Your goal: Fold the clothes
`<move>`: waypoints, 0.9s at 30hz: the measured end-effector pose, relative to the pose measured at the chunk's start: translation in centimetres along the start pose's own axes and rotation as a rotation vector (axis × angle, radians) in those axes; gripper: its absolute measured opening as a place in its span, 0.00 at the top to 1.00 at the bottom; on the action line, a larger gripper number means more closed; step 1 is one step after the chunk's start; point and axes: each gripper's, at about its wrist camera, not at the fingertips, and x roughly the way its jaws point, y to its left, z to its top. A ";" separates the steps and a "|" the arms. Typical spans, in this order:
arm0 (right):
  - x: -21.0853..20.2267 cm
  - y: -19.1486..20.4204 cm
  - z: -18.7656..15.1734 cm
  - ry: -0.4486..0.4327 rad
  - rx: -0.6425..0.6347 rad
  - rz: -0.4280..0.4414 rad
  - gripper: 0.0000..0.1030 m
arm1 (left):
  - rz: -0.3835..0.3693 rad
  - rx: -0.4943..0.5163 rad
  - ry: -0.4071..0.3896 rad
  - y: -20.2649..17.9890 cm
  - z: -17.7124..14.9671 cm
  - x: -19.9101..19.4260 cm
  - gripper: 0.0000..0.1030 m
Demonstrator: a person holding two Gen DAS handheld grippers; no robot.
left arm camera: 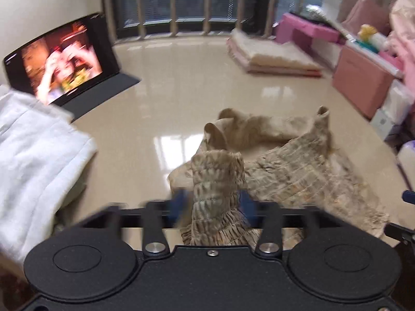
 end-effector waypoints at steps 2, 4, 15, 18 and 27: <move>-0.3 1.2 -0.5 0.009 -0.074 0.005 0.18 | 0.011 0.012 -0.027 -0.2 -0.9 -1.1 0.13; -0.4 2.2 -1.0 0.024 -0.171 -0.039 0.20 | 0.014 0.057 -0.044 -1.0 -2.2 -2.3 0.13; 1.4 1.5 -1.4 0.038 -0.362 -0.118 0.52 | -0.028 0.167 -0.066 -3.8 -10.4 -6.7 0.13; 1.6 1.9 -1.0 -0.016 -0.386 -0.065 0.52 | -0.045 0.139 -0.060 -3.4 -11.3 -7.2 0.13; 0.6 4.0 2.6 -0.139 -0.327 0.038 0.96 | -0.050 0.095 -0.058 -3.1 -11.5 -7.5 0.13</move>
